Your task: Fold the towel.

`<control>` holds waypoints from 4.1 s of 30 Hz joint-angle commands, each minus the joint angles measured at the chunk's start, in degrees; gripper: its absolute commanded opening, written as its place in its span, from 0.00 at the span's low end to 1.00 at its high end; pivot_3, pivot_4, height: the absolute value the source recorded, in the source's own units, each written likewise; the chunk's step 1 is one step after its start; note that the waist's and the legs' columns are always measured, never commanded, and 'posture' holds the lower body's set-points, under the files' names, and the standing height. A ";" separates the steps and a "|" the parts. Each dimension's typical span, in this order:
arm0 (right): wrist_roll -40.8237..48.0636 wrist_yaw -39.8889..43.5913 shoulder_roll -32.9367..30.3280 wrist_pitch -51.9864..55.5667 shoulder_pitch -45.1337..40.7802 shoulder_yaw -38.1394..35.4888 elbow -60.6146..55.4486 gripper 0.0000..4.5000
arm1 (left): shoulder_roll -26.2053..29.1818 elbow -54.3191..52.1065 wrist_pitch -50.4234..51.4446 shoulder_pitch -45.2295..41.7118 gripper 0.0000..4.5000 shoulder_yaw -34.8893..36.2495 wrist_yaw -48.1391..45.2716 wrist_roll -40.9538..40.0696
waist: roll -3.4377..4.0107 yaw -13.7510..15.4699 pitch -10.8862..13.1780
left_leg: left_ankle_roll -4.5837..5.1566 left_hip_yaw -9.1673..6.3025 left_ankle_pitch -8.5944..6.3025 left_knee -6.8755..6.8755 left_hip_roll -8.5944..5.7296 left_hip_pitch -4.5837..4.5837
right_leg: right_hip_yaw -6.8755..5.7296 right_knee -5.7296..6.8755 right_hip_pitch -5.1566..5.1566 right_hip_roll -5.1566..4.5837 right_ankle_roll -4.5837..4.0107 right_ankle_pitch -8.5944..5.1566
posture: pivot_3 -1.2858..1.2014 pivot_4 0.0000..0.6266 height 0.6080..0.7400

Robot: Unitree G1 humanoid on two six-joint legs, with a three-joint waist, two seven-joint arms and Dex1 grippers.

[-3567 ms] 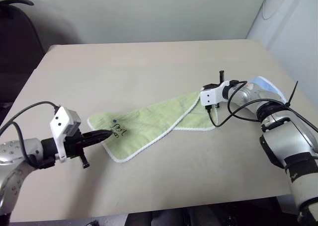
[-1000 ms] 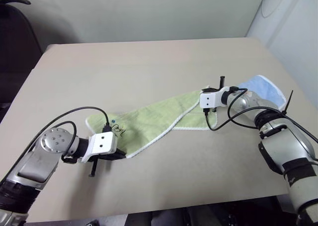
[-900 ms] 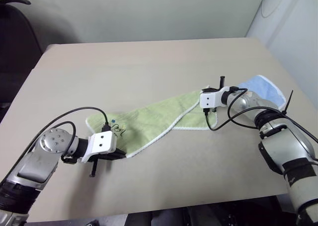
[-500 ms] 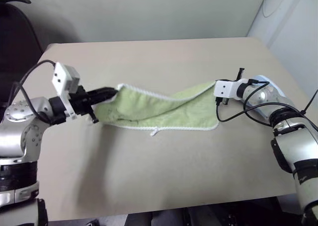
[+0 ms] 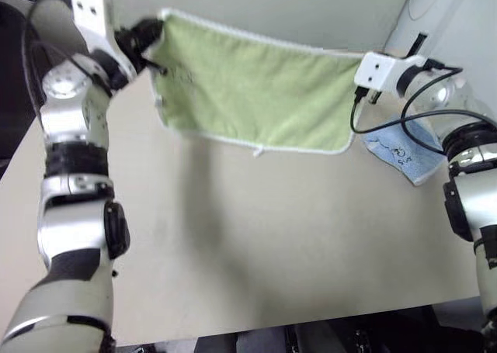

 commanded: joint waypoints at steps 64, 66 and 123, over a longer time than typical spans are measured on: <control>13.11 36.48 6.65 2.27 14.41 -5.94 -2.27 0.22 | 5.59 -24.89 19.43 46.30 0.25 2.34 -9.66 -5.74 | -0.55 1.06 0.01 | 0.11 -0.49 -0.42 -0.26 -0.09 1.47 | 0.00 0.02 1.35 0.17 -0.12 -0.15 | 0.52 0.24 1.00; 13.60 37.32 6.32 2.43 14.46 -6.66 -2.33 0.36 | 5.74 -25.93 20.50 46.86 0.39 2.95 -9.72 -6.56 | -0.55 1.04 0.01 | 0.02 -0.48 -0.37 -0.26 -0.09 1.45 | 0.00 0.00 1.35 0.17 -0.12 -0.15 | 0.52 0.24 1.00; 60.90 6.73 28.51 115.46 38.61 -69.04 -57.56 0.98 | -2.03 -61.77 22.67 61.01 0.93 -2.70 -6.41 -14.18 | -0.73 0.36 -0.17 | 0.37 -2.09 -0.57 -0.21 -0.20 2.65 | 0.42 0.01 2.18 1.44 -0.32 -0.02 | 0.52 0.24 1.00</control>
